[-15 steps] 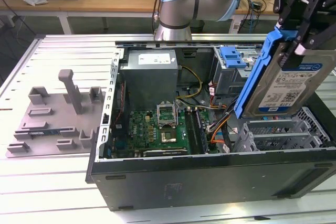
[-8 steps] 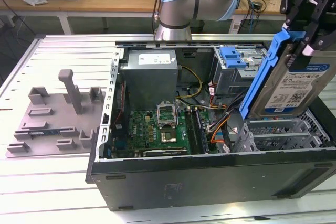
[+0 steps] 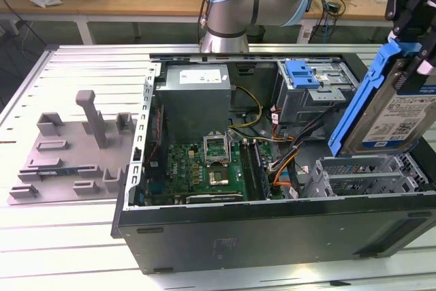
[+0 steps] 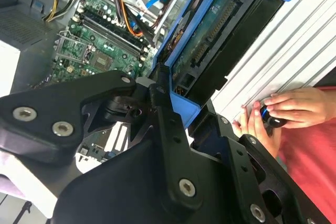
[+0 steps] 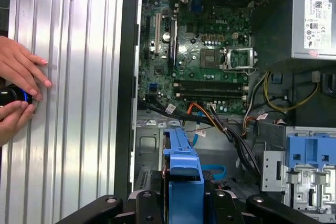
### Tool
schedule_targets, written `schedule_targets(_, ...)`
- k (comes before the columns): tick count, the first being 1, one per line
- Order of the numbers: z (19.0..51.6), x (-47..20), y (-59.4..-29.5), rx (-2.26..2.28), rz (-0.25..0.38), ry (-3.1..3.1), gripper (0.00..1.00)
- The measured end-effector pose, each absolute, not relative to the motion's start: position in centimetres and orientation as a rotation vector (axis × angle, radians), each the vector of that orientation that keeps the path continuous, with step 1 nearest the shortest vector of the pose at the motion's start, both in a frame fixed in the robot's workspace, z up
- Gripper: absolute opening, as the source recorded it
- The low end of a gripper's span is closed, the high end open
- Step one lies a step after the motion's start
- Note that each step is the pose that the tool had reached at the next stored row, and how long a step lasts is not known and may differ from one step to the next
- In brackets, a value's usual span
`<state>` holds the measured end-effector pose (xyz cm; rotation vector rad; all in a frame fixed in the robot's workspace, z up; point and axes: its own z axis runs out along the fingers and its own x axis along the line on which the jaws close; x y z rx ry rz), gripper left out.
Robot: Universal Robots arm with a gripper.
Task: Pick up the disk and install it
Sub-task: 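Insert the disk into the insertion slot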
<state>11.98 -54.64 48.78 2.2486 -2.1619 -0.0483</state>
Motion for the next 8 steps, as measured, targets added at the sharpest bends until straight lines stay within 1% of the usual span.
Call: schedule_targets(8, 48.77, 12.15, -54.65, 2.249, -0.047, -2.162, 0.37)
